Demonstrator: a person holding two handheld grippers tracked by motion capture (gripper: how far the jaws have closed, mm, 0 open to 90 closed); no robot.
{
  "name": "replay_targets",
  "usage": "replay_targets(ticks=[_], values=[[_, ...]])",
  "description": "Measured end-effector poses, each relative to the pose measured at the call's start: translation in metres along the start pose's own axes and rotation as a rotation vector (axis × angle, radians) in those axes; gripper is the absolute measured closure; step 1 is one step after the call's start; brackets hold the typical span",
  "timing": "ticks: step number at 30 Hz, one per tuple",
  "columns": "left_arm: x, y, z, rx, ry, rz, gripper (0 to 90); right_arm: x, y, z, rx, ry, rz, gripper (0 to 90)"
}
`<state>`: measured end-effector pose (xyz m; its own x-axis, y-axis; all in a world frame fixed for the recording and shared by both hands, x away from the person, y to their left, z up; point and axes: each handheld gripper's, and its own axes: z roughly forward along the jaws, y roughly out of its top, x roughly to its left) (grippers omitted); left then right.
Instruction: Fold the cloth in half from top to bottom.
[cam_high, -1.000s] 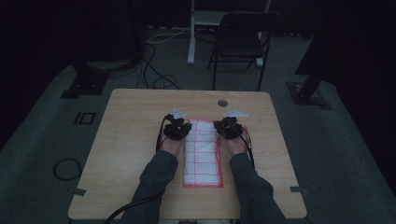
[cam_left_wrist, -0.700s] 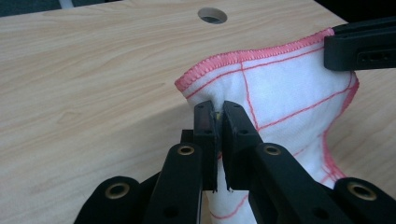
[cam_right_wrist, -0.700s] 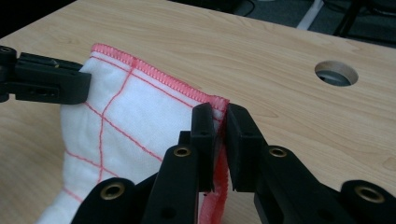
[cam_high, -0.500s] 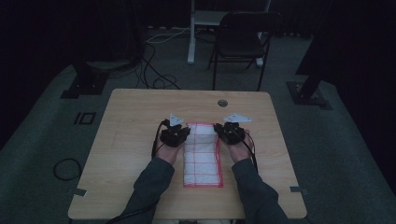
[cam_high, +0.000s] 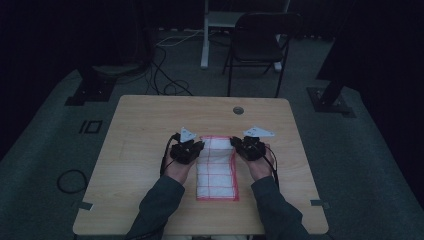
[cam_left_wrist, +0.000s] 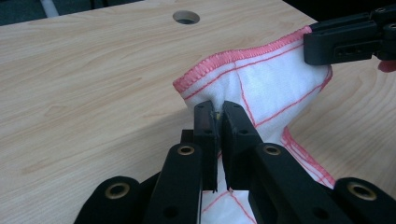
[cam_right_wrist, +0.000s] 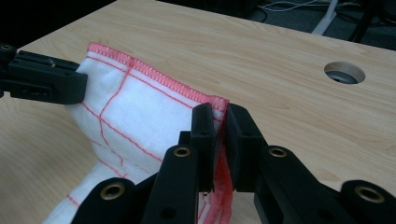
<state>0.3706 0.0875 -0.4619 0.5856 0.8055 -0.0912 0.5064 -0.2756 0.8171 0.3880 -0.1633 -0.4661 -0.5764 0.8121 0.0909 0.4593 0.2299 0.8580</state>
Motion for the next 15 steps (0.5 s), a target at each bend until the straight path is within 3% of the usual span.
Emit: replay_targets(ticks=[15], values=[[-0.006, -0.015, -0.015, -0.032, -0.052, -0.01, 85.9, 0.007, -0.01, -0.015, -0.018, 0.037, 0.006, 82.9]])
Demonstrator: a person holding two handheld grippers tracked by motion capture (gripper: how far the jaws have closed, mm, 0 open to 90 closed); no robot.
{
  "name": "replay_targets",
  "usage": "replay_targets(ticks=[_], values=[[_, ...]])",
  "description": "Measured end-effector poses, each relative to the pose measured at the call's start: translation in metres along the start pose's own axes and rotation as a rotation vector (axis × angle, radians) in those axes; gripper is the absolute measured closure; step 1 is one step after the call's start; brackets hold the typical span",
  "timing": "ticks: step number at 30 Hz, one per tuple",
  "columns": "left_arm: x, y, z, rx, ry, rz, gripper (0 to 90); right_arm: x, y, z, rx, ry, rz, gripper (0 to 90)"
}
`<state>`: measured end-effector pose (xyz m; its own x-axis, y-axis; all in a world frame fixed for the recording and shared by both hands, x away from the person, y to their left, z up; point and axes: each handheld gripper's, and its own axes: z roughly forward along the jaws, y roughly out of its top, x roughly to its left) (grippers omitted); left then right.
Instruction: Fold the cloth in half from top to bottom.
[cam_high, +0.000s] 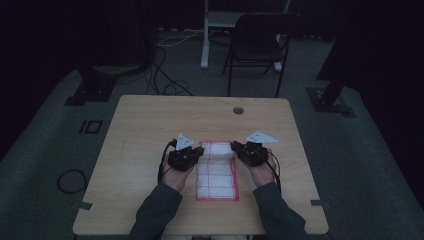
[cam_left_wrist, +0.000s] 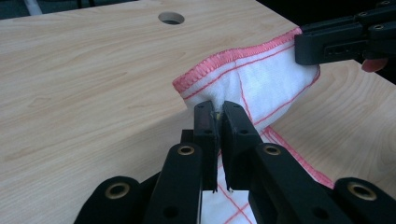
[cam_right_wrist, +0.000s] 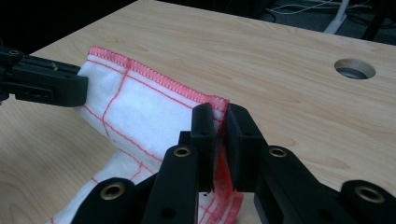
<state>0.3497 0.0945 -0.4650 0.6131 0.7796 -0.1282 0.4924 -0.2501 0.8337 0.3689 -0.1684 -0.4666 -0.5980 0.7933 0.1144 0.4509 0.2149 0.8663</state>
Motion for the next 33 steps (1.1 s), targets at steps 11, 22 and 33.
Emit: replay_targets(ticks=[11, 22, 33], values=[[-0.004, -0.005, -0.01, -0.013, -0.024, -0.009, 86.0, 0.006, -0.002, -0.01, -0.016, 0.014, -0.015, 82.9], [-0.011, -0.013, -0.02, -0.018, -0.037, 0.003, 86.0, 0.011, -0.008, -0.019, -0.02, 0.029, -0.022, 82.9], [-0.014, -0.029, -0.025, -0.007, -0.044, -0.013, 86.1, 0.02, -0.021, -0.023, -0.006, 0.052, -0.031, 82.8]])
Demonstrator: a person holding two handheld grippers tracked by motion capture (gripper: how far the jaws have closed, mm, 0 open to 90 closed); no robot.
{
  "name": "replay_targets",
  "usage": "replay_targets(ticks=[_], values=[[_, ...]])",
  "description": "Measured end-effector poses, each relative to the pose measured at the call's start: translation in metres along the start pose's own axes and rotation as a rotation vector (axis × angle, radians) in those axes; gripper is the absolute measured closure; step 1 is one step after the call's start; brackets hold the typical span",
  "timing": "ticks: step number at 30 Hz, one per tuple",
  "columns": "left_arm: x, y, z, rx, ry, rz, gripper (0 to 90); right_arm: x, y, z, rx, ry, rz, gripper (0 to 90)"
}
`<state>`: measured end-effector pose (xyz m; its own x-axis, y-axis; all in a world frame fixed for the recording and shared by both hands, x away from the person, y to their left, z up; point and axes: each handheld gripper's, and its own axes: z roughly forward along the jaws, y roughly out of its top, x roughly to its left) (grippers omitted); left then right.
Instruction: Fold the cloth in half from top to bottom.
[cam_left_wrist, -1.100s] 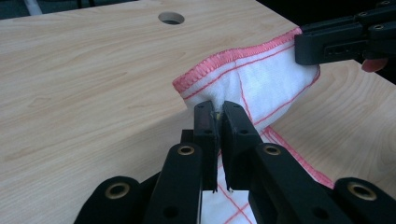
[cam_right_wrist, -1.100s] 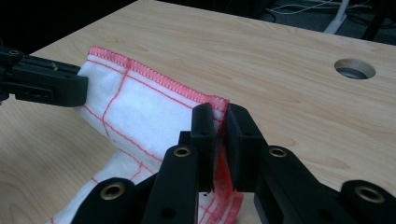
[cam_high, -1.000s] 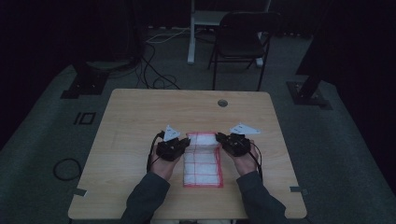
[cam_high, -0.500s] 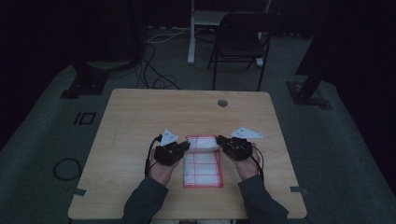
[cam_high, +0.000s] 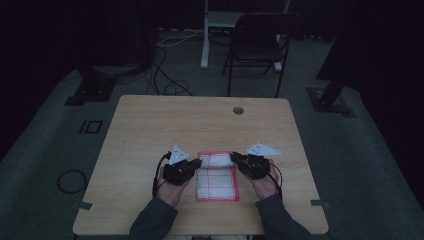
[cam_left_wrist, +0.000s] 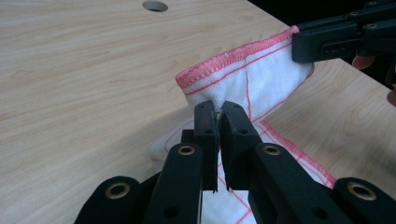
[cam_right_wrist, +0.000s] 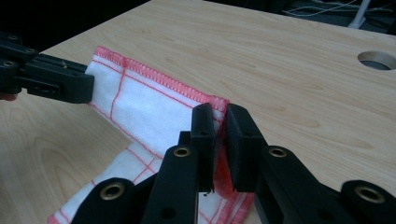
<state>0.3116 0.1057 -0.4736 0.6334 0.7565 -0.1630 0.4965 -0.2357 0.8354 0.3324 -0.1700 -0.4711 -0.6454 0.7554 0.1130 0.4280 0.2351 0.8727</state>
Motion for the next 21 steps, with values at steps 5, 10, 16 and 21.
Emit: replay_targets(ticks=[5, 10, 16, 21], values=[[-0.001, -0.006, -0.002, 0.002, 0.001, 0.0, 86.1, 0.003, -0.005, -0.002, 0.007, 0.011, 0.003, 82.8], [-0.003, -0.014, -0.003, 0.009, -0.004, 0.0, 86.1, 0.005, -0.011, -0.003, 0.014, 0.019, 0.003, 82.7], [-0.005, -0.02, -0.005, 0.016, -0.009, 0.008, 86.3, 0.008, -0.018, -0.005, 0.032, 0.022, -0.003, 82.7], [-0.007, -0.025, -0.005, 0.023, -0.01, 0.01, 86.3, 0.01, -0.023, -0.005, 0.039, 0.027, -0.002, 82.7]])
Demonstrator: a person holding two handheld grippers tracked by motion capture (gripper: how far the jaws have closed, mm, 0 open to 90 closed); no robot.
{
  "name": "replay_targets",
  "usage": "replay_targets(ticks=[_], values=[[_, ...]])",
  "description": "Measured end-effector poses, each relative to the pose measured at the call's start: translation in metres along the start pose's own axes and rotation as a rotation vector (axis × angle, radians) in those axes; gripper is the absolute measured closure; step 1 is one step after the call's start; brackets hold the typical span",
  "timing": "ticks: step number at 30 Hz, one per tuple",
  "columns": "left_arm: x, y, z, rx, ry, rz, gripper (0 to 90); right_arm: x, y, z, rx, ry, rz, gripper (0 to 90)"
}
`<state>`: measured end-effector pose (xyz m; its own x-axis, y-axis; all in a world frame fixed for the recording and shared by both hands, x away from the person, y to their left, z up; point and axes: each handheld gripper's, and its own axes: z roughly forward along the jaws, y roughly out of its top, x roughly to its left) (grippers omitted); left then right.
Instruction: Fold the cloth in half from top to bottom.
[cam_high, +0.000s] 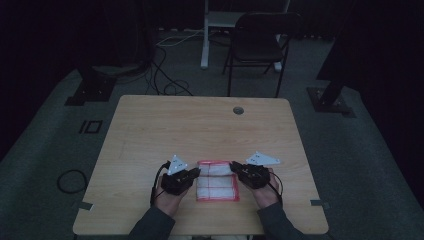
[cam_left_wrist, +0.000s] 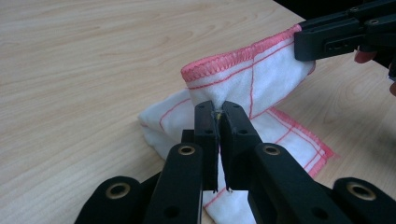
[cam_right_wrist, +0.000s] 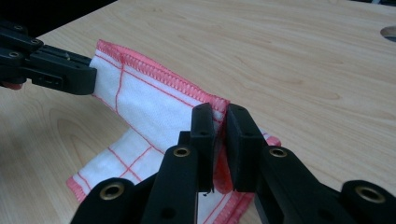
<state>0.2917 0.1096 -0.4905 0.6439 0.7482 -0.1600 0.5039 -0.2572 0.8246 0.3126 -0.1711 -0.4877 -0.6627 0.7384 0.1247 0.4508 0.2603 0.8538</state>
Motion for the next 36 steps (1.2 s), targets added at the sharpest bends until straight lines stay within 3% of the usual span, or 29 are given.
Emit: replay_targets(ticks=[19, 36], values=[[-0.007, -0.022, 0.006, 0.032, -0.002, 0.005, 86.6, 0.003, -0.026, 0.003, 0.036, 0.018, 0.028, 82.6], [-0.009, -0.04, 0.01, 0.056, -0.006, 0.002, 86.5, 0.006, -0.037, 0.004, 0.062, 0.026, 0.035, 82.6]])
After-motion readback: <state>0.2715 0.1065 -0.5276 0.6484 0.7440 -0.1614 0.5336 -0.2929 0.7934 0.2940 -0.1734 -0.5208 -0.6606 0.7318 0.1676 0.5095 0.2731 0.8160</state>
